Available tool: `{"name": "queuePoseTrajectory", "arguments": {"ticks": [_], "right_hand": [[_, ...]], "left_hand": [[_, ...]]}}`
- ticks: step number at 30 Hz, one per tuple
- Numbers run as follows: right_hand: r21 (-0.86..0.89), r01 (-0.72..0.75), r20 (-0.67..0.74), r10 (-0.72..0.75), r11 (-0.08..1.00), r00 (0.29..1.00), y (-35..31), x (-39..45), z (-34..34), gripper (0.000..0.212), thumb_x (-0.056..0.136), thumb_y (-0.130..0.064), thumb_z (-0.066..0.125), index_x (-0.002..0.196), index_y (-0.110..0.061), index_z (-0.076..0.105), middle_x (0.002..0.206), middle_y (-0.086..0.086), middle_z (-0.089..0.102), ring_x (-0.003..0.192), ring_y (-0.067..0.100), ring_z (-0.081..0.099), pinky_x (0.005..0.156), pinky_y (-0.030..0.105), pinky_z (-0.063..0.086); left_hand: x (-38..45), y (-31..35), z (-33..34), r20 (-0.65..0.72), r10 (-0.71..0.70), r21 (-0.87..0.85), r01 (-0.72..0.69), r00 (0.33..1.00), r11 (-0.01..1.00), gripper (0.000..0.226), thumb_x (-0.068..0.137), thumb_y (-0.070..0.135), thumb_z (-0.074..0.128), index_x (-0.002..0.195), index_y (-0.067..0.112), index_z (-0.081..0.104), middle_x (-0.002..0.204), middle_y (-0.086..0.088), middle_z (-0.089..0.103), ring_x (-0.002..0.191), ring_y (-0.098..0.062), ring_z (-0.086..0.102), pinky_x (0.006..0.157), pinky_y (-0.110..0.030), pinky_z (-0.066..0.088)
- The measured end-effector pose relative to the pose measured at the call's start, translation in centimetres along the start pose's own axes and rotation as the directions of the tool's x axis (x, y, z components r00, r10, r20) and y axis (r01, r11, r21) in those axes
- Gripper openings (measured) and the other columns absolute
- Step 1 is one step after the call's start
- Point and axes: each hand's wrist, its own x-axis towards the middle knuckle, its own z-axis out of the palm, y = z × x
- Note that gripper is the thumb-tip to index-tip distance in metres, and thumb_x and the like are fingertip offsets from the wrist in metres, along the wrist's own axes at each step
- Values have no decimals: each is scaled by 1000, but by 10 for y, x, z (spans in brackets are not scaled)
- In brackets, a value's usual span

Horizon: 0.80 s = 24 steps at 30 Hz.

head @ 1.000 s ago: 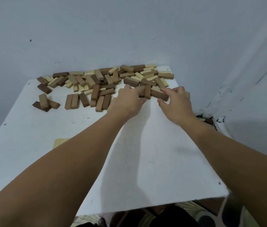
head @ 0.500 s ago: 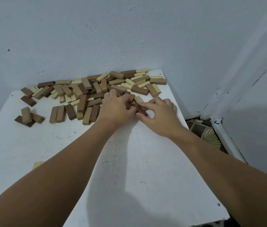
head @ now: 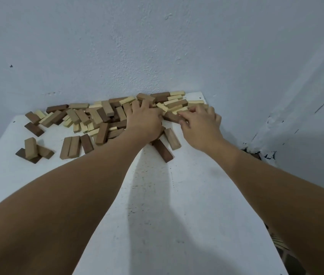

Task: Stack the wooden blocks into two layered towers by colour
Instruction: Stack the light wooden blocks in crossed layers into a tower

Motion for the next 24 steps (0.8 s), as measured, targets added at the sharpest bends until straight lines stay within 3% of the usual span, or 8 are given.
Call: {"name": "queuePoseTrajectory", "arguments": {"ticks": [3, 5, 8, 10, 13, 16, 21, 24], "right_hand": [[-128, 24, 44, -18, 992, 999, 2, 15, 1, 33, 107, -34, 40, 132, -36, 62, 149, -4, 46, 134, 31, 33, 110, 49, 22], [-163, 54, 52, -46, 985, 998, 5, 21, 4, 34, 107, -33, 37, 130, -36, 63, 150, -6, 49, 134, 30, 36, 110, 50, 20], [-162, 61, 1, -62, 985, 998, 5, 23, 7, 34, 107, -35, 37, 122, -37, 67, 135, -12, 59, 128, 25, 42, 109, 50, 19], [-143, 60, -33, -65, 988, 997, 3, 23, 8, 30, 106, -34, 40, 116, -37, 67, 125, -13, 63, 124, 24, 45, 106, 50, 21], [-131, 68, -37, -74, 989, 997, -1, 25, 5, 30, 106, -26, 42, 121, -39, 65, 129, -12, 62, 125, 25, 48, 103, 49, 23], [-124, 69, 17, -67, 990, 998, -5, 31, 3, 36, 107, -25, 43, 129, -43, 65, 138, -10, 57, 129, 25, 46, 104, 49, 23], [-115, 38, 78, -29, 993, 997, -6, 38, 0, 32, 107, -32, 43, 124, -43, 68, 135, -5, 55, 130, 25, 44, 104, 49, 23], [-85, 25, 91, -17, 996, 996, -6, 37, 1, 24, 106, -36, 44, 121, -40, 62, 134, -4, 52, 132, 25, 41, 106, 48, 22]], "left_hand": [[4, -5, -1, -22, 46, -20, -46, 999, 999, 33, 107, 34, 43, 130, 33, 66, 144, -2, 51, 133, -34, 38, 111, -51, 28], [9, -10, 0, -52, 57, -83, -61, 997, 995, 26, 105, 28, 47, 117, 28, 70, 130, -1, 62, 126, -30, 46, 105, -48, 32], [18, -15, -1, -31, 59, -190, -64, 998, 980, 12, 102, 29, 56, 105, 26, 67, 111, -1, 70, 115, -28, 57, 96, -44, 41], [22, -17, -4, -11, 57, -227, -58, 998, 972, 14, 100, 32, 62, 112, 29, 68, 115, 3, 69, 118, -26, 55, 99, -43, 43], [29, -17, -7, 47, 40, -233, -28, 998, 972, 25, 99, 38, 64, 123, 35, 69, 124, 5, 65, 127, -28, 49, 108, -48, 42], [36, -17, -7, 123, 26, -258, 7, 992, 966, 15, 97, 39, 67, 110, 37, 74, 131, -1, 64, 126, -30, 53, 107, -49, 46], [41, -20, -17, 195, 45, -303, 17, 980, 953, 3, 94, 33, 74, 97, 34, 74, 137, -7, 52, 117, -26, 59, 98, -38, 54], [43, -22, -23, 195, 88, -309, -24, 977, 951, 9, 91, 33, 79, 90, 34, 70, 126, -3, 52, 111, -22, 58, 89, -34, 55]]}}
